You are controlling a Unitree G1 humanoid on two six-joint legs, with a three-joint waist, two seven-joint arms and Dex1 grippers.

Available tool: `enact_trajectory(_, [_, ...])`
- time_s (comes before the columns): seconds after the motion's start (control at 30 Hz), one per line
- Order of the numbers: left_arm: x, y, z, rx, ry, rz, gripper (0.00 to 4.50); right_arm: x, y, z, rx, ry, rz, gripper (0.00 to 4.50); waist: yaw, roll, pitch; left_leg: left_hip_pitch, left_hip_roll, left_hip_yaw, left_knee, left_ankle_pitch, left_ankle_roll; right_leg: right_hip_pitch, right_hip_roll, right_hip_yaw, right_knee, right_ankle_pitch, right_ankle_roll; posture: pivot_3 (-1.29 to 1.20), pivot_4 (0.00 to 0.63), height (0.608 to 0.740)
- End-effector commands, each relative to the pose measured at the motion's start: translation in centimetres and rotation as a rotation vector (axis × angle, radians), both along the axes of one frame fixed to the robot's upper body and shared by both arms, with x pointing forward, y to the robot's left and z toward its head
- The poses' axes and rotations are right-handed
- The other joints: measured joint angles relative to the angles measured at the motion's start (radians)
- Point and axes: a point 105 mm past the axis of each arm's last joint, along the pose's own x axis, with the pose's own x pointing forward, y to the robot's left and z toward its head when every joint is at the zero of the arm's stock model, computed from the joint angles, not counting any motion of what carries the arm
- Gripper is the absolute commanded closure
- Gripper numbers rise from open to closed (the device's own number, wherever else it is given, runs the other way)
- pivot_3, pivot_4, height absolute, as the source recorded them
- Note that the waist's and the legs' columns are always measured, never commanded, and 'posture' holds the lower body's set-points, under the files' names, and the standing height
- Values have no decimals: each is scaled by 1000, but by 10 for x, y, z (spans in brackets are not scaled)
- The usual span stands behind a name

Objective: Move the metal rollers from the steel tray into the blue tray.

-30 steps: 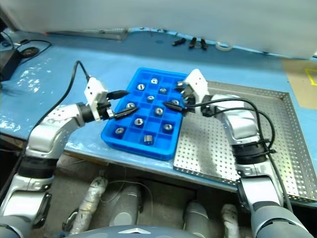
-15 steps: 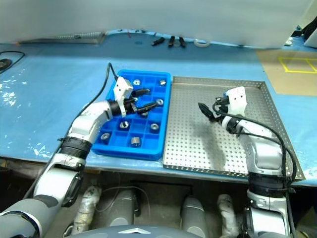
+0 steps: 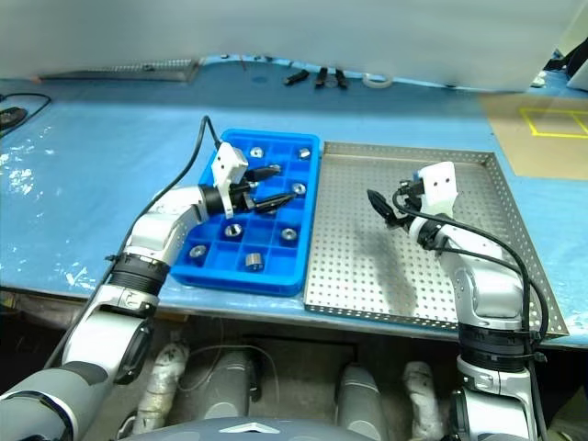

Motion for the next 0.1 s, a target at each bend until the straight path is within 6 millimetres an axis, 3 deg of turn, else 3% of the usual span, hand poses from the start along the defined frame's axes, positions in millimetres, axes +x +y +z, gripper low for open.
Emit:
enact_trajectory(0.03, [-3, 4, 9, -13, -31, 3, 452, 2, 2, 15, -6, -55, 15, 510, 0, 0, 0, 0, 0, 0, 0, 0, 0, 0, 0, 0, 0, 0, 0, -61, 150, 740])
enact_trajectory(0.1, [-4, 5, 8, -11, -29, 2, 452, 2, 2, 15, -4, -56, 17, 510, 0, 0, 0, 0, 0, 0, 0, 0, 0, 0, 0, 0, 0, 0, 0, -60, 150, 740])
